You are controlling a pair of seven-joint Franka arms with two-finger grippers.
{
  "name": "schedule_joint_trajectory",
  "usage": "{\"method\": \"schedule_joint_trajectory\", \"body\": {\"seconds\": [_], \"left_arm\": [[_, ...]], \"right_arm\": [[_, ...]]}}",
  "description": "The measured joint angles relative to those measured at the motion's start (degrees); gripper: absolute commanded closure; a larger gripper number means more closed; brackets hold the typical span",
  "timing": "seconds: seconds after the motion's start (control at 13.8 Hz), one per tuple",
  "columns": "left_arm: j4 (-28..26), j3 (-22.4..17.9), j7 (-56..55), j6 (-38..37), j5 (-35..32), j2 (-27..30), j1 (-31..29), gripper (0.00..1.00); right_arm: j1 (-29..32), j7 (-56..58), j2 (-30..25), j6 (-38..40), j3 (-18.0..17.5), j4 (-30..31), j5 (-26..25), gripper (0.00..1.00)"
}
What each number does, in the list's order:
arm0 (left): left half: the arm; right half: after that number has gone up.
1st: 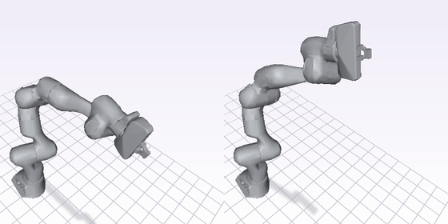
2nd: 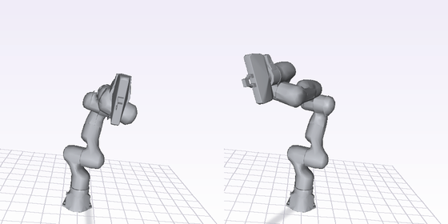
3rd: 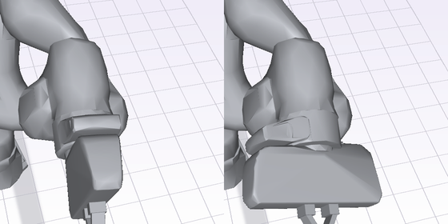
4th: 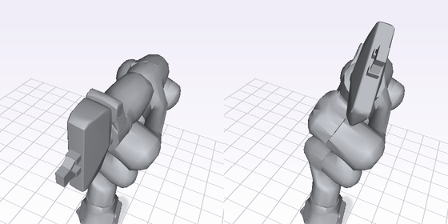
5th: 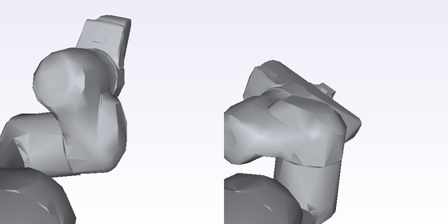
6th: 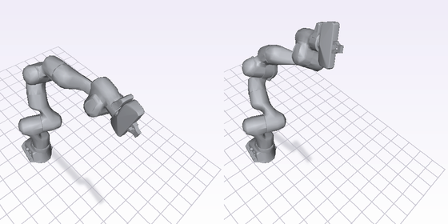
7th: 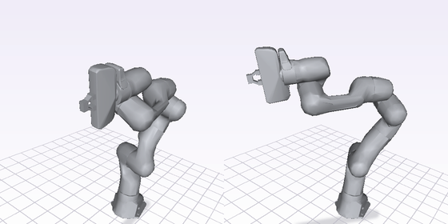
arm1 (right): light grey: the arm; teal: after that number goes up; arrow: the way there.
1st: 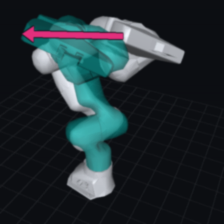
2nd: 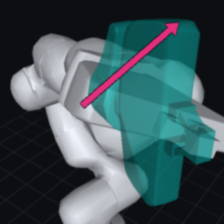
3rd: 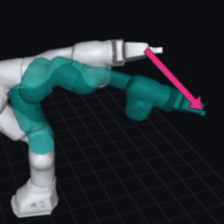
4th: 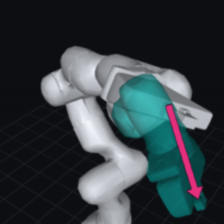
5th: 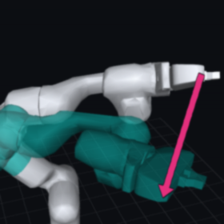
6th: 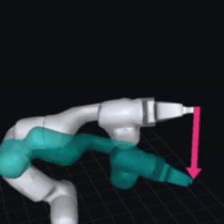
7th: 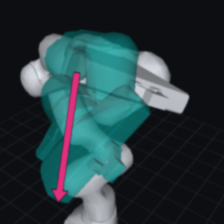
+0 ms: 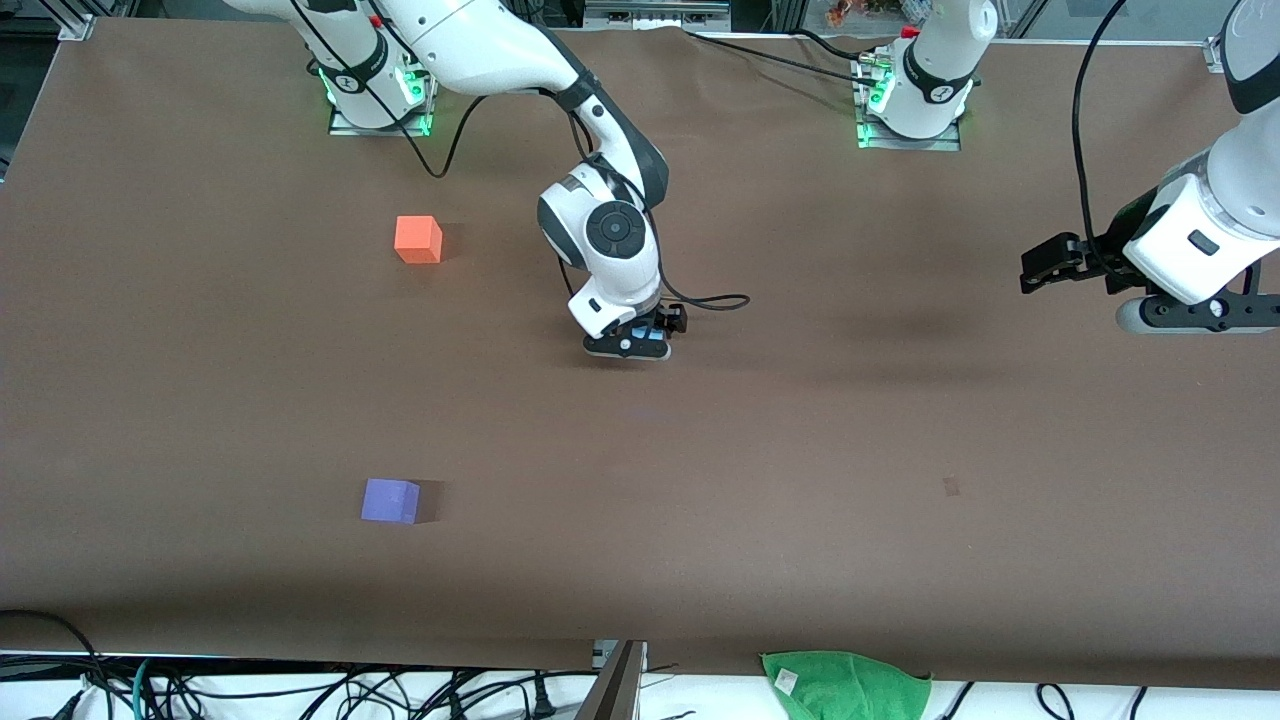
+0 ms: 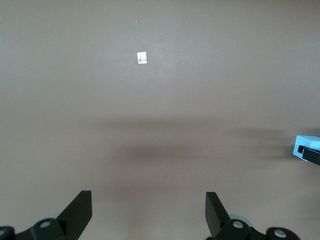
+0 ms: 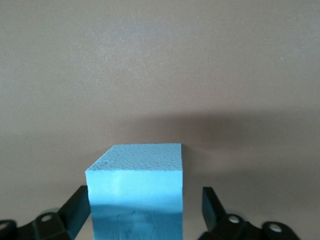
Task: Place blue block between orange and purple blocks
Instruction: 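Carry the cube with the right gripper between the orange and purple cubes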
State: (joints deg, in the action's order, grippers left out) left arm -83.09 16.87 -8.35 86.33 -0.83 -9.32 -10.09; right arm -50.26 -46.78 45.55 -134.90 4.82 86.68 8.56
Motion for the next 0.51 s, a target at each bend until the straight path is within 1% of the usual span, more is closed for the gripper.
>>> {"method": "schedule_joint_trajectory", "body": {"seconds": [0.07,0.15,0.22,0.29,0.36,0.51], "left_arm": [[-0.3,-1.5,1.4,0.0,0.0,0.4,0.8,0.00],[-1.2,-4.6,3.7,0.2,0.1,1.1,2.8,0.00],[-2.7,-8.5,6.1,1.1,0.1,2.3,5.6,0.00],[-5.1,-11.7,7.8,3.0,0.2,4.0,8.2,0.00],[-8.0,-13.5,8.6,5.2,0.2,6.0,9.8,0.00],[-13.6,-14.5,8.8,8.5,0.2,10.1,11.1,0.00]], "right_arm": [[-0.1,0.0,0.1,-0.1,0.0,-0.1,0.0,0.66],[-0.2,0.0,0.1,-0.1,0.0,-0.3,0.0,0.87],[-0.2,0.0,0.0,-0.1,0.1,-0.5,0.0,1.00],[-0.1,0.1,0.0,-0.1,0.2,-0.8,0.0,1.00],[0.0,0.2,-0.1,-0.1,0.5,-1.0,0.0,1.00],[1.1,1.8,-0.6,0.3,1.0,-1.7,0.0,1.00]]}}
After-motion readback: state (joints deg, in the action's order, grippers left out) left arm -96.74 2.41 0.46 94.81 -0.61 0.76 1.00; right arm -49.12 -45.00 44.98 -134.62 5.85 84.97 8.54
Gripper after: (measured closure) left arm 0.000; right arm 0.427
